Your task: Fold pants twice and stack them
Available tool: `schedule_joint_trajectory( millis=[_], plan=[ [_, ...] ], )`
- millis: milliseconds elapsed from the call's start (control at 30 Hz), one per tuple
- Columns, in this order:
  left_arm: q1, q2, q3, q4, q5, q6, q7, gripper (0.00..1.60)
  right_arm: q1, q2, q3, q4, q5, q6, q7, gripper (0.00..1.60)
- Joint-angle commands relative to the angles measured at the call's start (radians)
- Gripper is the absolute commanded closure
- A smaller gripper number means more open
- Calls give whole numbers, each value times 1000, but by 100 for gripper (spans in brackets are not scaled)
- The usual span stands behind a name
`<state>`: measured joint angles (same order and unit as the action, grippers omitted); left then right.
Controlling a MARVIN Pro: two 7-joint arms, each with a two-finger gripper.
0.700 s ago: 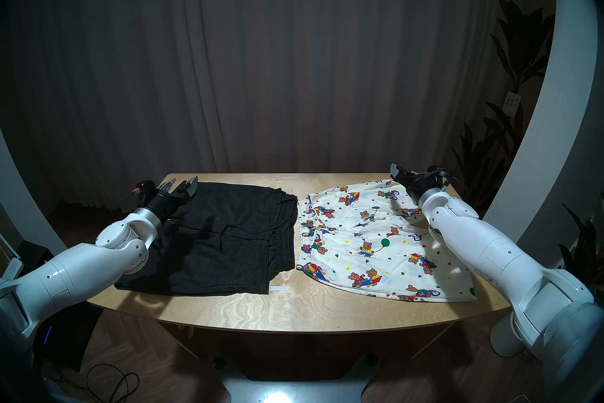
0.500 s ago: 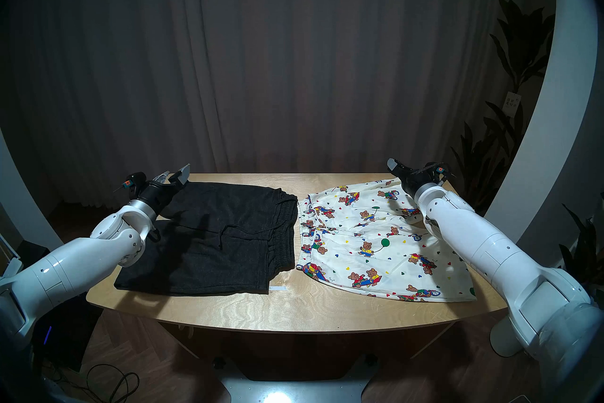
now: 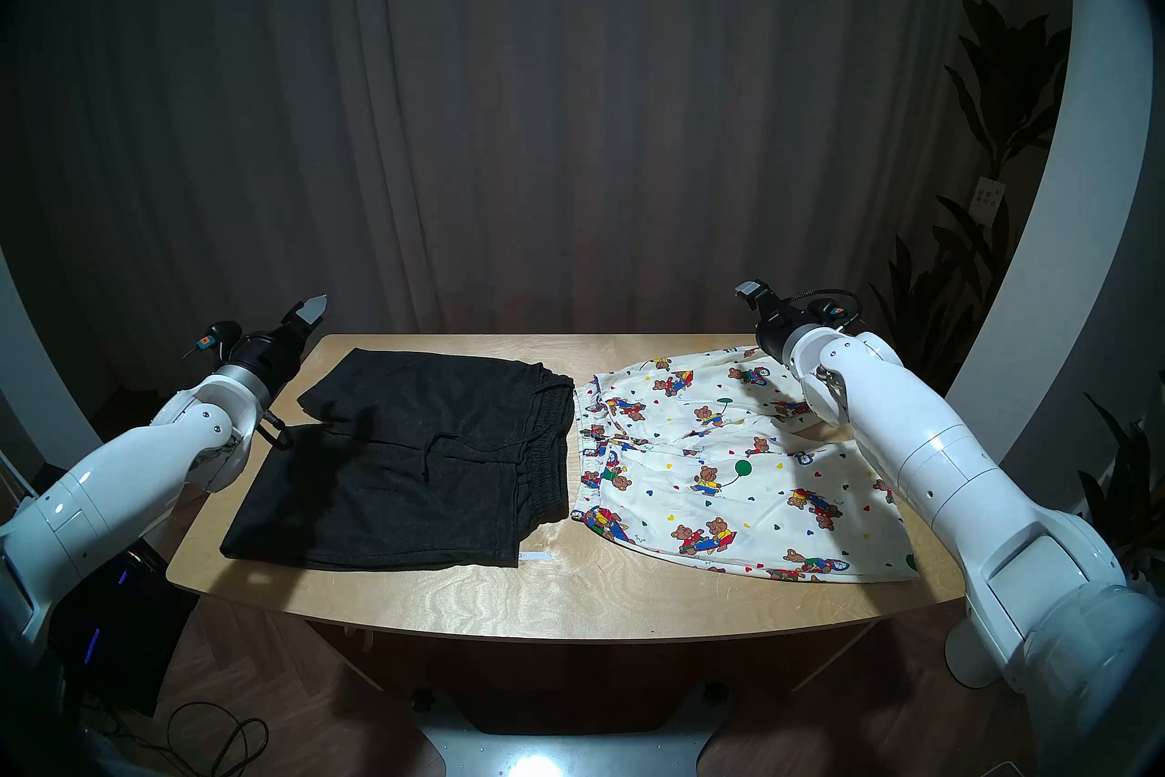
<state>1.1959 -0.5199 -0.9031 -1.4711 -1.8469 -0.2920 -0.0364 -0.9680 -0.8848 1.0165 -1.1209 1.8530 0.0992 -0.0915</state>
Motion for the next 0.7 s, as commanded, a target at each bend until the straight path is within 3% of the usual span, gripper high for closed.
schedule_joint_trajectory(
  millis=[0,100,200,333,667],
  plan=[
    [-3,46,-51,-8,-96,71,-70,0,-7,3,63,-67,112,31,-73,0],
    [1,69,-70,-19,-165,143,-118,0,-34,20,99,-120,190,43,-136,0],
    [3,76,-76,-30,-187,167,-139,0,-51,33,112,-140,214,45,-155,0],
    [21,83,-78,-67,-251,245,-189,0,-125,90,173,-200,318,51,-228,0],
    [68,93,-62,-185,-316,305,-218,0,-268,190,291,-278,478,89,-248,0]
  ],
)
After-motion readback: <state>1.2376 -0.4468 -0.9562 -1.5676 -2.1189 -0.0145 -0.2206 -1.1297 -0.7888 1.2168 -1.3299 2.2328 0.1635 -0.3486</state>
